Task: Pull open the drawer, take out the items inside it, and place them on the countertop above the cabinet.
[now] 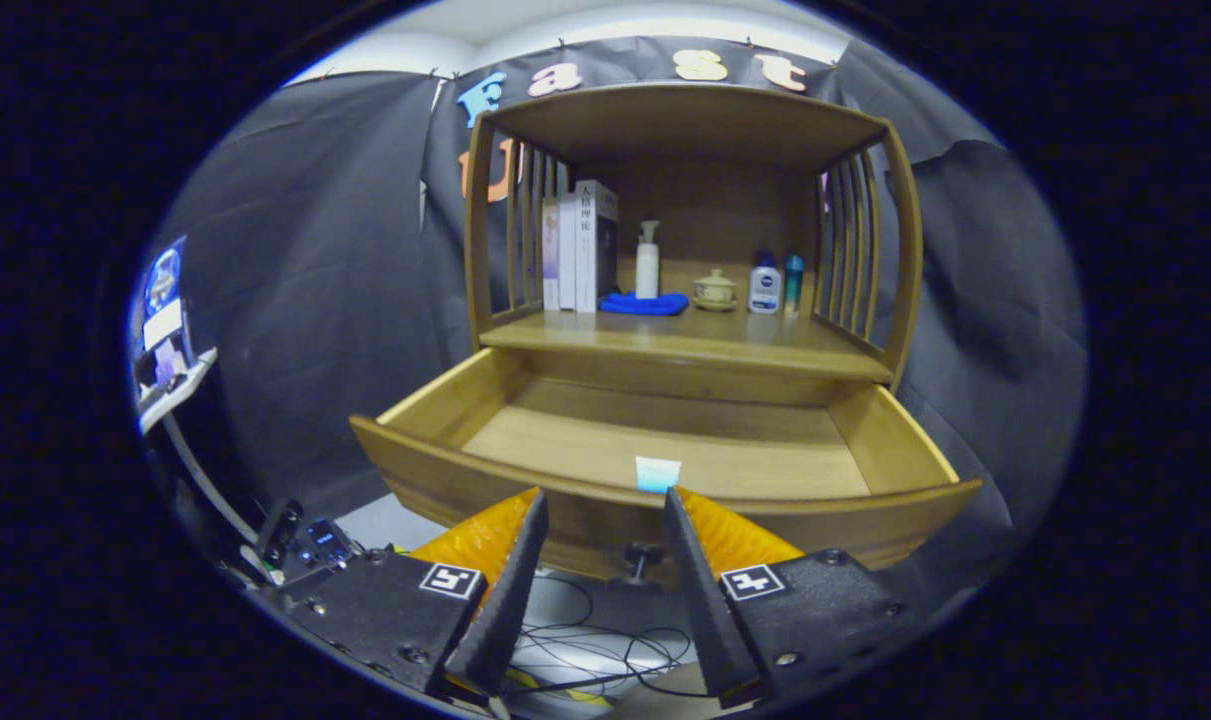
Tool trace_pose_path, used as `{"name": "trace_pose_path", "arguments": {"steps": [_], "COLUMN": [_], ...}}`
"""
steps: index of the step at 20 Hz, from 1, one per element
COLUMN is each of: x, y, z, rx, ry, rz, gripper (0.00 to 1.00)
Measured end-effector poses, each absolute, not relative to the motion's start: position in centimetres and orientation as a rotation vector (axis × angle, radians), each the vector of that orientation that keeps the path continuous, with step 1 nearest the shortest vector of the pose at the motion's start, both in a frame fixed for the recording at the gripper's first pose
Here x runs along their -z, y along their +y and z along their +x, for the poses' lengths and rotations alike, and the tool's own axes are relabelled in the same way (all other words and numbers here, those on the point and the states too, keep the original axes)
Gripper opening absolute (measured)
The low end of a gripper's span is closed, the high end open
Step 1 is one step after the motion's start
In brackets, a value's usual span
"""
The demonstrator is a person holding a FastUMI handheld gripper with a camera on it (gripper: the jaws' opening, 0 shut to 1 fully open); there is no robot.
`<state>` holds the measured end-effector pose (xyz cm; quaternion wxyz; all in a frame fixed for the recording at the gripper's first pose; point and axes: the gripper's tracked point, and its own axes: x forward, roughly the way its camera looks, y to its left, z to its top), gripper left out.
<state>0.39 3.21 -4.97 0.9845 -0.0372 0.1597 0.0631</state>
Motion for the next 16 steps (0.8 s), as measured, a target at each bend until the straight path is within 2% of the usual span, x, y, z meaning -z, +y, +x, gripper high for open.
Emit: {"name": "trace_pose_path", "arguments": {"steps": [3,5,8,12,16], "x": [2.7,2.7,4.7,8.6,11.2], "y": [3.8,3.3,2.1,0.9,0.4], "z": [2.4,4.3,6.7,8.7,10.0], "rx": [-0.189,-0.187,-0.137,-0.084,-0.058], "ry": [0.370,0.434,0.612,0.873,1.044], "rz": [-0.051,-0.044,-0.061,-0.032,0.027], "gripper": [0.75,0.79,0.83,0.83,0.83]}}
